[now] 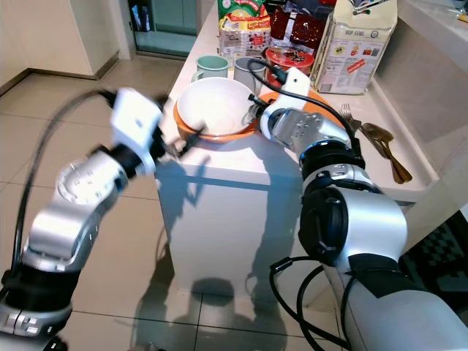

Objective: Setting the table

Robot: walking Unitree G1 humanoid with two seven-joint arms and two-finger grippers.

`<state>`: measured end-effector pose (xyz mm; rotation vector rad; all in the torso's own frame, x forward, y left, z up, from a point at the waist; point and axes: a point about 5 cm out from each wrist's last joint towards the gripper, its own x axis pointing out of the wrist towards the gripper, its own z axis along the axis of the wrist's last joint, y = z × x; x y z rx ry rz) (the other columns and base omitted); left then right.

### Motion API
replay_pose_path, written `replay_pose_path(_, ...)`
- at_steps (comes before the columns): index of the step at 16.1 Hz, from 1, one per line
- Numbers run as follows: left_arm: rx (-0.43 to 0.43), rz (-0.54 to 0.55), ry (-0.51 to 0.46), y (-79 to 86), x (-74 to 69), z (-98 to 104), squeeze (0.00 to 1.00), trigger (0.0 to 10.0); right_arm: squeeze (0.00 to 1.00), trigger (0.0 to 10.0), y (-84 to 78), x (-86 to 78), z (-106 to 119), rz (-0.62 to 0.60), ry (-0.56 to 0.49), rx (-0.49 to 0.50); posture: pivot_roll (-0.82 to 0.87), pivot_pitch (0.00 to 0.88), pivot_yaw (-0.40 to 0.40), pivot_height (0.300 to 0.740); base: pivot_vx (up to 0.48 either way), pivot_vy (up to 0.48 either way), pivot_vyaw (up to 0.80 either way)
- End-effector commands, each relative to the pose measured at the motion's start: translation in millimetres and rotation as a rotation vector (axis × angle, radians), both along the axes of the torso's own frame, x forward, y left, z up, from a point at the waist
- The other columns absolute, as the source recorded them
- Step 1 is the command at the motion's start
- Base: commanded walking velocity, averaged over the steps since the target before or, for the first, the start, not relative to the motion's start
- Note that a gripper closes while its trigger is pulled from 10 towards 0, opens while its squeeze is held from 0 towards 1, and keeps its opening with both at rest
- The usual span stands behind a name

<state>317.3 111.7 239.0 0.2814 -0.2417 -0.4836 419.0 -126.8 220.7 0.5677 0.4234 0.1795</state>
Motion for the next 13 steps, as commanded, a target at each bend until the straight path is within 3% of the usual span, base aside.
replay_pose_path(1, -0.029, 0.043, -0.022, 4.5, 4.0, 6.2, 0.00, 10.0, 0.00, 0.0, -7.0, 1.7, 9.5, -0.015, -0.031, 0.032, 0.05, 0.000, -0.060, 0.740, 0.000, 0.000, 0.00)
replay_pose_path(2, -0.119, 0.088, -0.024, 11.3, 8.2, 14.0, 0.00, 10.0, 0.00, 0.0, -7.8, 3.2, 20.4, -0.001, -0.087, 0.074, 0.05, 0.000, -0.054, 0.740, 0.000, 0.000, 0.00)
replay_pose_path(3, -0.119, 0.088, -0.024, 11.3, 8.2, 14.0, 0.00, 10.0, 0.00, 0.0, -7.8, 3.2, 20.4, -0.001, -0.087, 0.074, 0.05, 0.000, -0.054, 0.740, 0.000, 0.000, 0.00)
replay_pose_path(5, -0.203, 0.098, -0.012, 12.7, 9.4, 18.9, 0.00, 10.0, 0.00, 0.0, -8.3, 4.1, 27.3, 0.004, -0.131, 0.098, 0.05, 0.000, -0.054, 0.740, 0.000, 0.000, 0.00)
replay_pose_path(13, -0.302, 0.099, 0.017, 10.0, 12.2, 22.5, 0.00, 10.0, 0.00, 0.0, -18.8, 6.9, 58.1, -0.026, -0.335, 0.194, 0.05, 0.000, -0.058, 0.740, 0.000, 0.000, 0.00)
